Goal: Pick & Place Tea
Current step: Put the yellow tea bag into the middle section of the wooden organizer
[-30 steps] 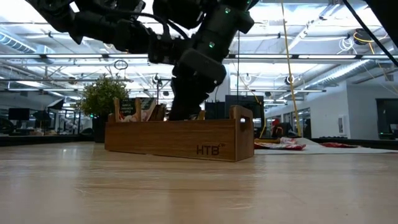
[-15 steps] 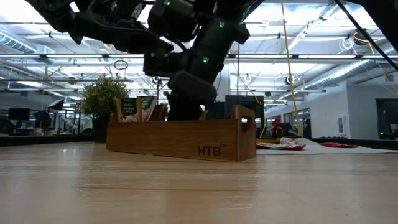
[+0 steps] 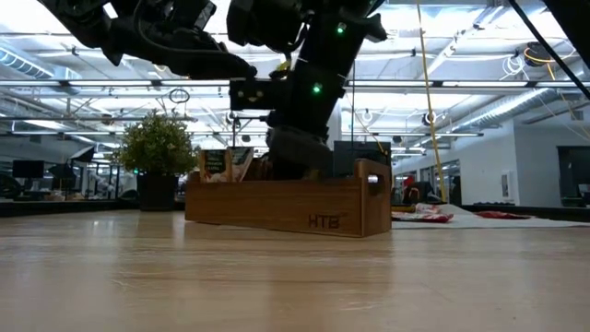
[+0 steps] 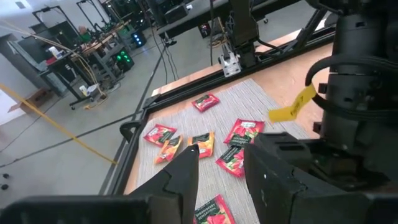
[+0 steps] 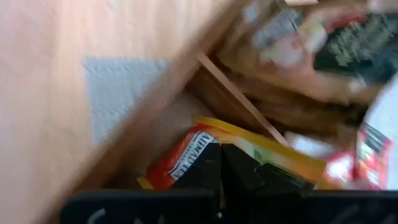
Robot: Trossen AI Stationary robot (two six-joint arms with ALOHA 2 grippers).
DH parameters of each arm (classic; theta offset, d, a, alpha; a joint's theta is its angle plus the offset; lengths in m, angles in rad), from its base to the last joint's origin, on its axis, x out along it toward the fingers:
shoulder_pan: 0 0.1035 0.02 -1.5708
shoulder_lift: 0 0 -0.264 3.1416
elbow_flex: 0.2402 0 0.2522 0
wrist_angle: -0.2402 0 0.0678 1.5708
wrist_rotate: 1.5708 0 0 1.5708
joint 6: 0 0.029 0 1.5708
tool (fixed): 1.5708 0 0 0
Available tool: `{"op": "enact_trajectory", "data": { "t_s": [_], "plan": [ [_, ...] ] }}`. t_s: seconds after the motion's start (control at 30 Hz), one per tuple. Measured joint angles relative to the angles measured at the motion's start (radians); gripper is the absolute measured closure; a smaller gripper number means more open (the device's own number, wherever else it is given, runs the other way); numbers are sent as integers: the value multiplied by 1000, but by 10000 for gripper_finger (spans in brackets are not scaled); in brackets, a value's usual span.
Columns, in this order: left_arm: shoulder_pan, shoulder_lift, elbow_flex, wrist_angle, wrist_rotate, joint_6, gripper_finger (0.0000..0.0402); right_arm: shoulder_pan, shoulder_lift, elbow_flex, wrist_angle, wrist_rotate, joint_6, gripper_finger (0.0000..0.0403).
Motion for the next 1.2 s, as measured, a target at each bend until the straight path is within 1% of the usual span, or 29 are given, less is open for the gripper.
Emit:
{"op": "enact_trajectory", "data": {
  "t_s": [0.13, 0.23, 0.4, 0.53, 0.67, 0.8, 0.9, 1.0, 1.1, 1.2],
  "plan": [
    [0, 0, 0, -1, 0, -3, 270, 3, 0, 0, -19, 57, 9, 403],
    [0, 0, 0, -1, 0, -3, 270, 3, 0, 0, -20, 57, 14, 403],
    [0, 0, 0, -1, 0, -3, 270, 23, -1, 0, 36, 58, -42, 403],
    [0, 0, 0, -1, 0, -2, 270, 39, -27, 0, 82, 58, -68, 403],
    [0, 0, 0, -1, 0, 5, 270, 41, -73, 0, 87, 68, -59, 403],
    [0, 0, 0, 0, 0, 12, 270, 45, -135, 1, 15, 151, -40, 403],
    [0, 0, 0, 1, 0, 4, 270, 48, -191, 1, -112, 228, 25, 403],
    [0, 0, 0, 1, 0, 4, 270, 50, -266, -38, -237, 275, 141, 403],
    [0, 0, 0, 1, 0, 4, 270, 54, -358, -136, -288, 298, 251, 403],
    [0, 0, 0, 1, 1, 4, 270, 50, -460, -279, -251, 298, 323, 403]
  ]
}}
